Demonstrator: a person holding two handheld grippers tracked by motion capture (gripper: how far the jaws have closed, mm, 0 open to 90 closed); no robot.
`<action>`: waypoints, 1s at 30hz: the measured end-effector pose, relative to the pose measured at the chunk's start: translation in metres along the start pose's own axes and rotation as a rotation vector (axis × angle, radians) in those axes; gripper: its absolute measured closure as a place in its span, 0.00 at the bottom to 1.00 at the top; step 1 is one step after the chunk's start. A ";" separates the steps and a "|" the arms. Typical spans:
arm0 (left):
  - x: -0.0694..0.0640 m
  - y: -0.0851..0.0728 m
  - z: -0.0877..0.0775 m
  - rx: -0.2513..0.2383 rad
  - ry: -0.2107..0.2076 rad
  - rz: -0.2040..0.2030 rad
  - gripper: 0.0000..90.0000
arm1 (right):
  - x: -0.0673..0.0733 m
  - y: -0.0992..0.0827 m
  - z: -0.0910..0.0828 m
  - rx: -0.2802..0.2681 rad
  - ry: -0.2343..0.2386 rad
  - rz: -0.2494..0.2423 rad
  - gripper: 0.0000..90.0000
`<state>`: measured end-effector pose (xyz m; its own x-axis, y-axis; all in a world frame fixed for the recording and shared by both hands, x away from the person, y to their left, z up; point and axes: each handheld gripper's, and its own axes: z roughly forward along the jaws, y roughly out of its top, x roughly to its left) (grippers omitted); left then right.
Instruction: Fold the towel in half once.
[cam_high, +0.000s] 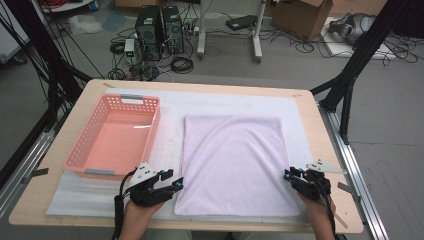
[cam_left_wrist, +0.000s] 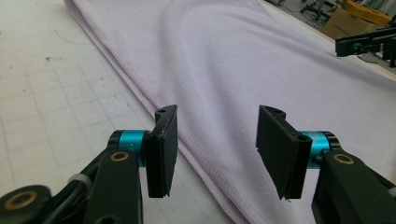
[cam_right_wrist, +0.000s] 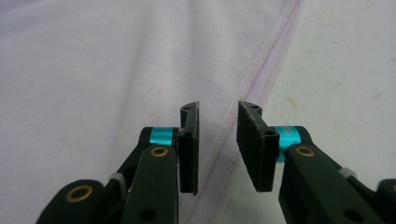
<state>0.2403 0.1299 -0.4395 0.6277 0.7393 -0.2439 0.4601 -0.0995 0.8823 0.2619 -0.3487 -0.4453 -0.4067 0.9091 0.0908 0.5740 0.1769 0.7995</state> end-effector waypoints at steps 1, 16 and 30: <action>0.002 0.001 0.004 0.002 -0.003 -0.004 0.54 | -0.001 0.002 0.005 0.002 0.001 0.002 0.76; 0.014 0.010 0.022 0.018 0.030 -0.024 0.52 | -0.009 0.014 0.002 0.029 -0.052 -0.025 0.80; 0.025 0.012 0.037 0.050 0.032 -0.048 0.52 | -0.049 0.055 0.073 0.056 -0.037 0.047 0.94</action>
<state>0.2842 0.1226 -0.4499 0.5839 0.7649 -0.2719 0.5204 -0.0956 0.8486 0.3655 -0.3562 -0.4489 -0.3520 0.9301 0.1046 0.6310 0.1533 0.7605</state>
